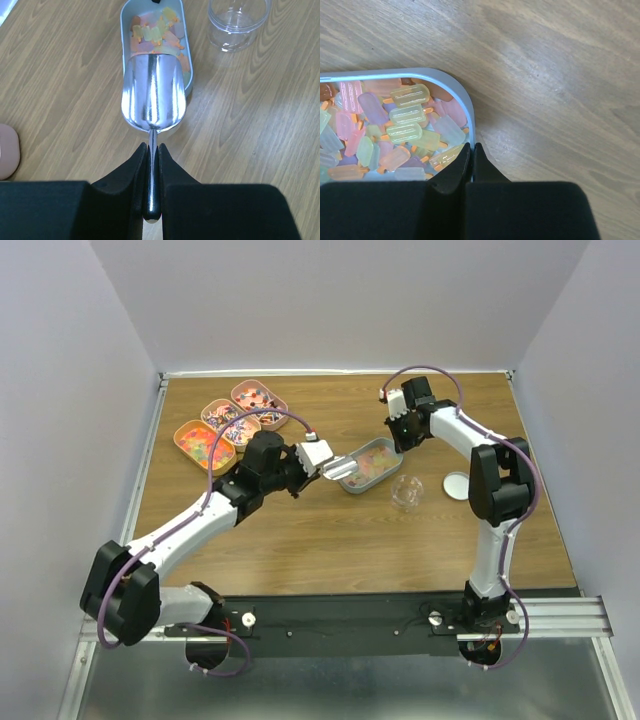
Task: Pack the candies
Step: Scoop the fake candies from the storage box.
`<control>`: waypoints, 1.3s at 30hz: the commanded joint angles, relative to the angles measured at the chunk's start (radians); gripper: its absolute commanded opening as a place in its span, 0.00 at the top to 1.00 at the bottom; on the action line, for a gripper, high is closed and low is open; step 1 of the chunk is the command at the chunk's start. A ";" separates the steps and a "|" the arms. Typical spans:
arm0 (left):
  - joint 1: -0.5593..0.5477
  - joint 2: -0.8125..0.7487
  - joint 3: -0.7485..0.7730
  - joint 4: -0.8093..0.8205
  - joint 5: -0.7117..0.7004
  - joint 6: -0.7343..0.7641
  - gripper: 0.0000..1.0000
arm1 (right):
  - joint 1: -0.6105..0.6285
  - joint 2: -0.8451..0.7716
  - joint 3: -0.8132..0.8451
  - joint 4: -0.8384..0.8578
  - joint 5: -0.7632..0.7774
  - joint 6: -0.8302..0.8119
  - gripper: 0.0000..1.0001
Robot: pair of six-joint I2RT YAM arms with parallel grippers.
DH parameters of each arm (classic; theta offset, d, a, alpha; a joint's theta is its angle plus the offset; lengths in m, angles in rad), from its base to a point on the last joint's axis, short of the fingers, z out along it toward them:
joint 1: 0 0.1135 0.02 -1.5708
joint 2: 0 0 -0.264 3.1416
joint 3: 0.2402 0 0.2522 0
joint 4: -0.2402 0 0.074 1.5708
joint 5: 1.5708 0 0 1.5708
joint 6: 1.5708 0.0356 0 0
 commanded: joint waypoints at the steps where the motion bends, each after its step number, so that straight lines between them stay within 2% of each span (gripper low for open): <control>1: 0.004 0.040 0.090 -0.092 -0.012 0.059 1.00 | -0.003 0.022 0.035 0.002 0.056 -0.055 0.98; 7: 0.001 0.137 0.205 -0.222 0.039 0.071 1.00 | -0.003 0.025 0.040 0.004 0.061 -0.058 0.98; 13: -0.013 0.244 0.312 -0.333 0.011 0.080 1.00 | -0.003 0.038 0.036 0.010 0.073 -0.058 0.98; 28: -0.080 0.448 0.610 -0.595 -0.207 0.038 1.00 | -0.005 0.028 0.020 0.039 0.056 -0.049 0.99; 39: -0.114 0.578 0.759 -0.722 -0.245 0.002 1.00 | -0.003 0.033 0.010 0.051 0.056 -0.047 0.99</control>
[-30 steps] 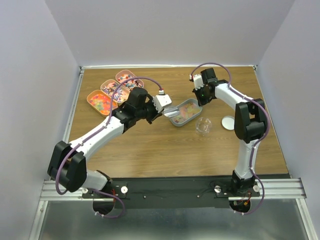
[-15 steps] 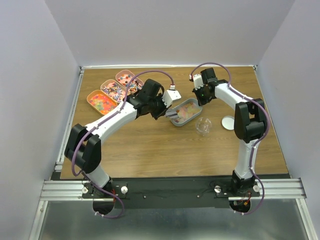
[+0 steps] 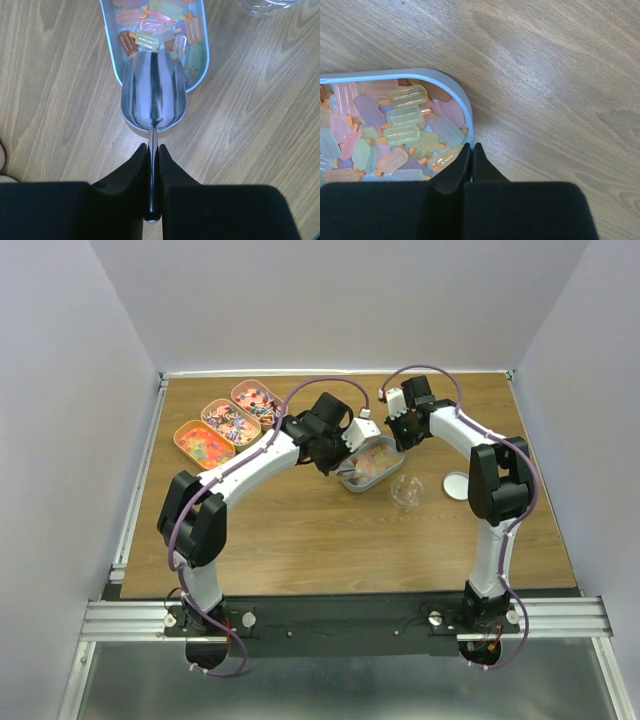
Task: Pack the candies
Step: Scoop the fake candies from the storage box.
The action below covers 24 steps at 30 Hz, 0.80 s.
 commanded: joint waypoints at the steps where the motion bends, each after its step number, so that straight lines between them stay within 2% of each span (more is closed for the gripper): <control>1: -0.013 0.038 0.065 -0.098 -0.054 -0.028 1.00 | -0.003 0.025 0.000 0.043 0.025 -0.006 0.99; 15: -0.044 0.115 0.165 -0.156 -0.103 -0.036 1.00 | -0.003 0.020 -0.008 0.050 0.014 0.002 0.99; 24: -0.057 0.184 0.211 -0.163 -0.066 -0.036 1.00 | -0.005 0.026 -0.006 0.055 -0.003 0.007 0.99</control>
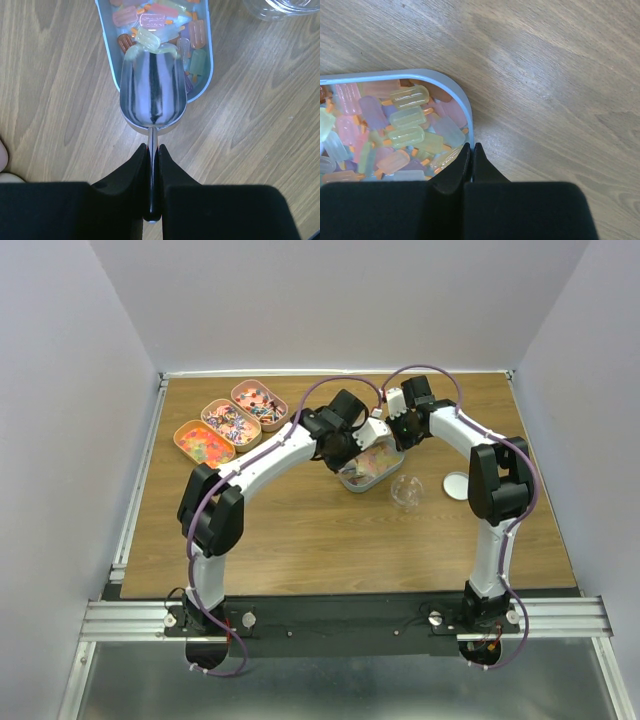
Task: Pack the candies
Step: Scoop the fake candies from the storage box.
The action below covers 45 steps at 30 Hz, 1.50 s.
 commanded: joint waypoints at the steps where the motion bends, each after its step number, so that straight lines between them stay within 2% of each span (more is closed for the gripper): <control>1: -0.015 0.058 0.042 -0.034 0.011 -0.008 1.00 | -0.003 0.025 -0.006 0.049 -0.002 0.005 0.99; 16: -0.015 0.164 0.113 0.026 0.073 -0.024 1.00 | -0.001 0.031 -0.010 0.058 -0.022 0.013 0.99; 29: -0.013 0.230 0.115 0.123 0.094 -0.065 1.00 | -0.001 0.031 -0.018 0.061 -0.031 0.016 0.99; 45: 0.011 0.242 0.001 0.308 0.149 -0.133 1.00 | -0.001 0.031 -0.021 0.064 -0.028 0.021 0.99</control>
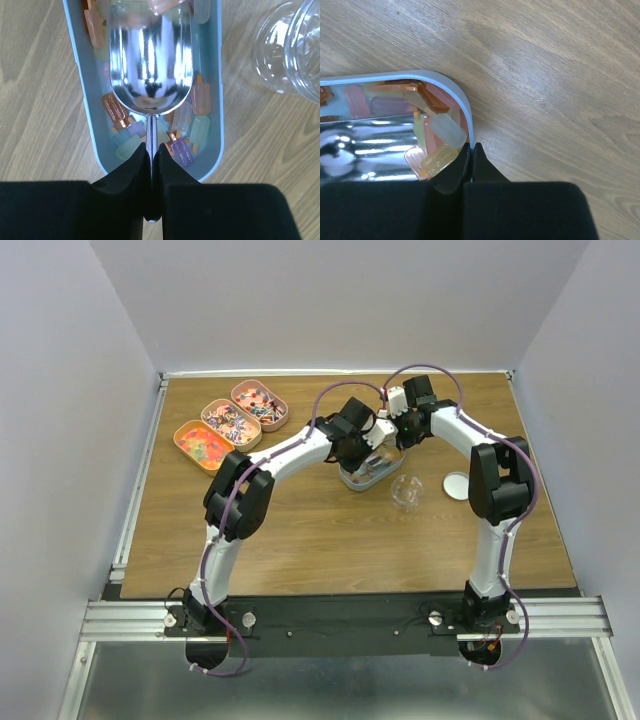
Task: Pack the candies
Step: Scoop the fake candies from the storage box.
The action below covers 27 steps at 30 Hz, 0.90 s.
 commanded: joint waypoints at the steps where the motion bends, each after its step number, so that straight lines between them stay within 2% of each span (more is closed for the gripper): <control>1: 0.004 0.025 -0.057 0.100 0.079 -0.038 1.00 | 0.002 0.028 -0.017 0.037 -0.015 0.021 0.99; 15: 0.027 -0.042 -0.204 0.279 0.081 -0.058 1.00 | 0.002 0.034 -0.017 0.036 0.024 0.024 0.99; 27: 0.038 -0.090 -0.251 0.330 0.085 -0.053 1.00 | 0.002 0.037 -0.009 0.036 0.031 0.030 0.99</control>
